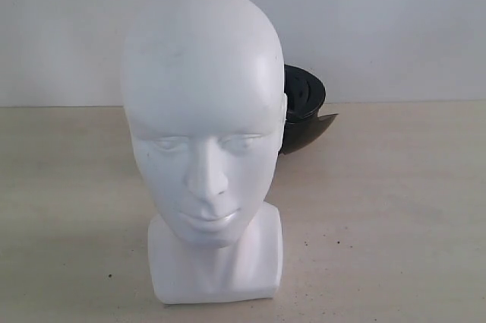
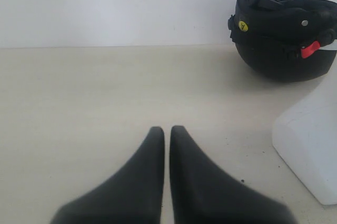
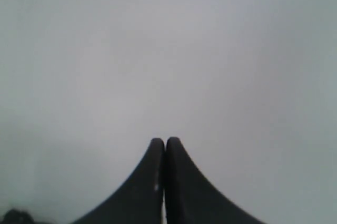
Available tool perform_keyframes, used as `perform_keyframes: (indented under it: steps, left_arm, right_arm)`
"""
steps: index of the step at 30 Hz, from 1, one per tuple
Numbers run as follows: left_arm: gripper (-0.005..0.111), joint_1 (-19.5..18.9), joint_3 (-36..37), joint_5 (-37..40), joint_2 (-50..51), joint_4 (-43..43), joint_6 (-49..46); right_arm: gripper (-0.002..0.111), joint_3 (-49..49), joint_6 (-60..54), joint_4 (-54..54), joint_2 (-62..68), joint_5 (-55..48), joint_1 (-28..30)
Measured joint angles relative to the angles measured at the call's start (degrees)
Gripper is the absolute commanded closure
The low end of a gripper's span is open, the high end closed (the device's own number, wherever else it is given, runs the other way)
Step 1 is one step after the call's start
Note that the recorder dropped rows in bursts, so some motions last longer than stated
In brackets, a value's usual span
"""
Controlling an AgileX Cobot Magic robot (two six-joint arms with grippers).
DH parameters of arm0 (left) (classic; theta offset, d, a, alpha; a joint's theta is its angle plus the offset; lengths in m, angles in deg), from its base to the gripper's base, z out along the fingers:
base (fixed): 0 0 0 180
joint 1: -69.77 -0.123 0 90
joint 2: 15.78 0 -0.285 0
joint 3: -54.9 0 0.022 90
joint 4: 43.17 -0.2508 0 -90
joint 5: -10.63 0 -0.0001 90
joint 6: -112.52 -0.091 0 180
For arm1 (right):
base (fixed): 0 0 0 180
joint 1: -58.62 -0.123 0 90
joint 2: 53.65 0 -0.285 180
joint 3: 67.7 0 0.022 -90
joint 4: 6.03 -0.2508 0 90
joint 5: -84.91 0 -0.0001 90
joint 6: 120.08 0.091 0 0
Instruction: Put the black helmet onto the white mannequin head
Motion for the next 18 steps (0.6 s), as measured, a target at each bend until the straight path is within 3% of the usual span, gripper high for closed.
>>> perform_keyframes:
  steps: [7,13,18]
  left_arm:
    - [0.102,0.00,0.00,0.00,0.00,0.00,0.00]
    - [0.102,0.00,0.00,0.00,0.00,0.00,0.00]
    - [0.102,0.00,0.00,0.00,0.00,0.00,0.00]
  right_arm:
    - [0.108,4.74,2.03,-0.63,22.80,-4.04,0.00]
    - [0.108,20.25,2.67,-0.63,44.41,-15.30,0.00]
    - [0.108,30.72,-1.13,-4.04,54.74,-22.12,-1.42]
